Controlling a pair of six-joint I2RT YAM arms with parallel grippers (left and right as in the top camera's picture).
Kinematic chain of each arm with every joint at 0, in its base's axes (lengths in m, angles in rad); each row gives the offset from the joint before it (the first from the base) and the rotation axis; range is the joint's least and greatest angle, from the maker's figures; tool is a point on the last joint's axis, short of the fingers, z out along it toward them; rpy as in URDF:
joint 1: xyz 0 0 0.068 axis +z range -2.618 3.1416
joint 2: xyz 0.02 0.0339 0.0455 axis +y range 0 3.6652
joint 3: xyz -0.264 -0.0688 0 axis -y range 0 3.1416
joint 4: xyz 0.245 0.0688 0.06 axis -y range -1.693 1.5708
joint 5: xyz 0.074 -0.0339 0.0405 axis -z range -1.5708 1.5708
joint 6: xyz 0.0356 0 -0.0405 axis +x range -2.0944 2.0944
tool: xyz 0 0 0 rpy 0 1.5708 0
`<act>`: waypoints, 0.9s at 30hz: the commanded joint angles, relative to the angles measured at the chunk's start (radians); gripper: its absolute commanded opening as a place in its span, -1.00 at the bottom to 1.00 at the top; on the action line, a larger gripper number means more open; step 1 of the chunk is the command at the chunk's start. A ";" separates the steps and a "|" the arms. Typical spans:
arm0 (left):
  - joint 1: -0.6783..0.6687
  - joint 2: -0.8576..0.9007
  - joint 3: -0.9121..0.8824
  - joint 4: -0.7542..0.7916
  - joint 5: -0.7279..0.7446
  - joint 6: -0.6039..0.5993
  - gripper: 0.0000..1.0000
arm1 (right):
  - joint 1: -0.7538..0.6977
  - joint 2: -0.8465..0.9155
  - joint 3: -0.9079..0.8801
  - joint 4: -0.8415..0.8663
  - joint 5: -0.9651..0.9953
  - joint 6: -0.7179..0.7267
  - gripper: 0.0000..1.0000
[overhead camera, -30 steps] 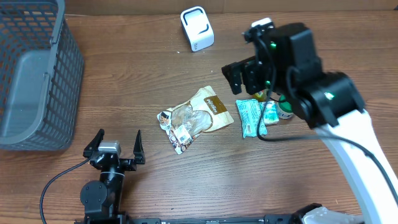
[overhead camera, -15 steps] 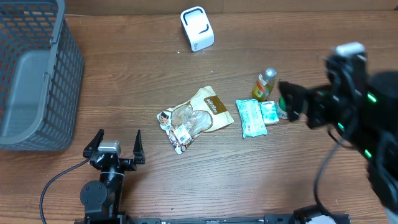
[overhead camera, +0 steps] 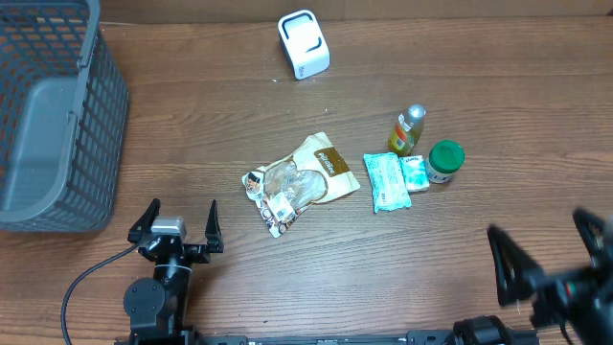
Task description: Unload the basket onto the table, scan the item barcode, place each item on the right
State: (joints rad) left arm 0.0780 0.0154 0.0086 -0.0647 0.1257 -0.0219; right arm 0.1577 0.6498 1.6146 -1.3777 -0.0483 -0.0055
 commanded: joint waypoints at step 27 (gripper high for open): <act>-0.006 -0.011 -0.004 -0.003 -0.010 0.016 0.99 | -0.035 -0.646 -0.814 0.381 -0.026 0.003 1.00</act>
State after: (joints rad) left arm 0.0780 0.0154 0.0086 -0.0647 0.1223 -0.0219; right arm 0.1249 0.0139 0.8284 -1.0283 -0.0563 -0.0055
